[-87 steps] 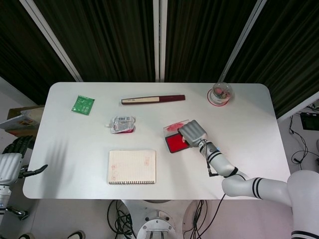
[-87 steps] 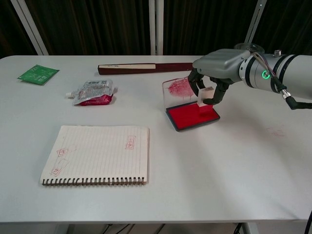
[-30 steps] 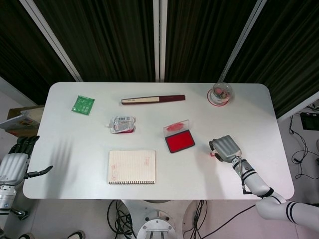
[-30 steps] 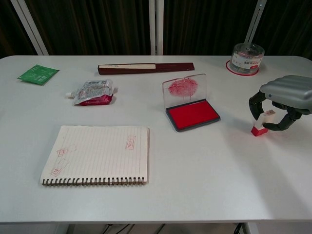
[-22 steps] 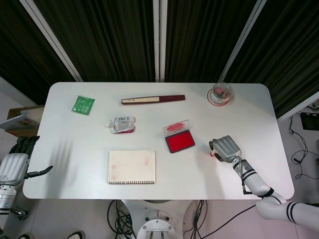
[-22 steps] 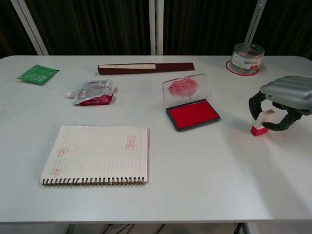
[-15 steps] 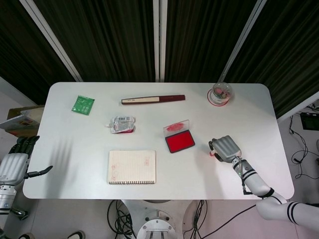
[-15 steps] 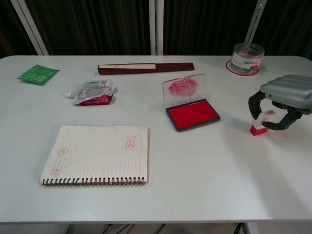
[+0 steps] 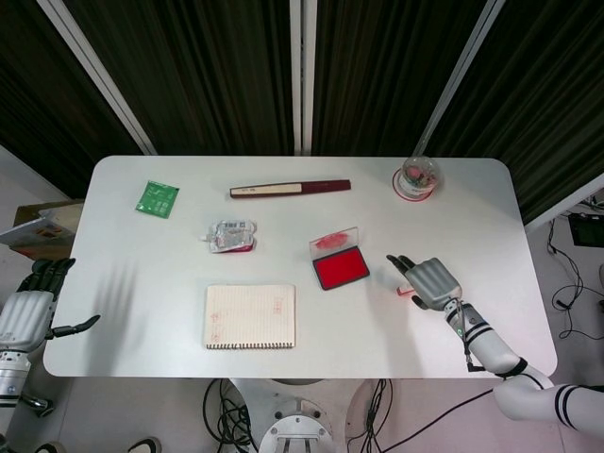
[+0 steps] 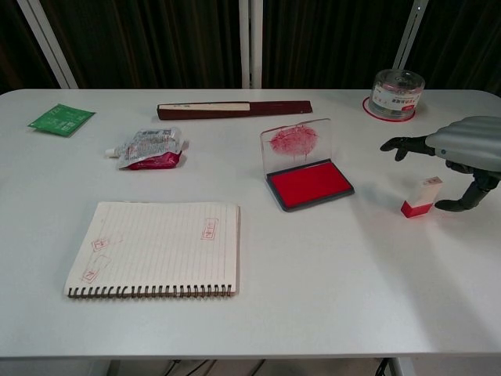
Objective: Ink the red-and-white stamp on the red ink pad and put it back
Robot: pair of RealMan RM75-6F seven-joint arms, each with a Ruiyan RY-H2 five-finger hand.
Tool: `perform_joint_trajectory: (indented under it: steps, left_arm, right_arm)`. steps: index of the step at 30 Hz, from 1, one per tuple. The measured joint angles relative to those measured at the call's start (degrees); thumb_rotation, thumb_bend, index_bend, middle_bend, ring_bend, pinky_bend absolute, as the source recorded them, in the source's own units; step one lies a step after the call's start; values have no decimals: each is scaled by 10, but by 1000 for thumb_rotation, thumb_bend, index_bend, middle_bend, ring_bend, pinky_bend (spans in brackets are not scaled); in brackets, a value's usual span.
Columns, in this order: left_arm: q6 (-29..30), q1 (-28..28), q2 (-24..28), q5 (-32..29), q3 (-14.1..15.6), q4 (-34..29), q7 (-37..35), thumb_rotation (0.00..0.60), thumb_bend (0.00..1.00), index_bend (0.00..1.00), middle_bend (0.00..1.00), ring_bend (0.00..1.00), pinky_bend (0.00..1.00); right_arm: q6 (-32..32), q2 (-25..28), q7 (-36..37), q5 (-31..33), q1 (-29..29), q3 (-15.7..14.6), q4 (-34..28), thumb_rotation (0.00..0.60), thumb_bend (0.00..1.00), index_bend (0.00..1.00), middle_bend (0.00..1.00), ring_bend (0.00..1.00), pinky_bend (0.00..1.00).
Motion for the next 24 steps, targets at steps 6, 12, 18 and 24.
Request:
perform_joint_trajectory:
  steps: [6, 12, 18, 24]
  left_arm:
    - [8, 3, 2, 0, -1, -1, -1, 271, 88, 1, 69, 79, 195]
    - [18, 8, 4, 0, -2, -3, 0, 270, 87, 1, 69, 79, 195]
    - [34, 12, 9, 7, -3, -15, 7, 263, 87, 1, 69, 79, 195]
    - [55, 16, 9, 14, -6, -20, 23, 245, 87, 1, 69, 79, 194]
  right_arm:
    - [34, 39, -18, -9, -16, -6, -44, 600, 58, 0, 12, 843, 1000]
    - [180, 69, -13, -55, -81, -14, -65, 600, 47, 0, 0, 114, 429]
    - [386, 63, 20, -104, -193, -22, -5, 600, 0, 0, 0, 0, 0]
    - [466, 51, 77, -109, -281, -23, 71, 600, 0, 0, 0, 0, 0]
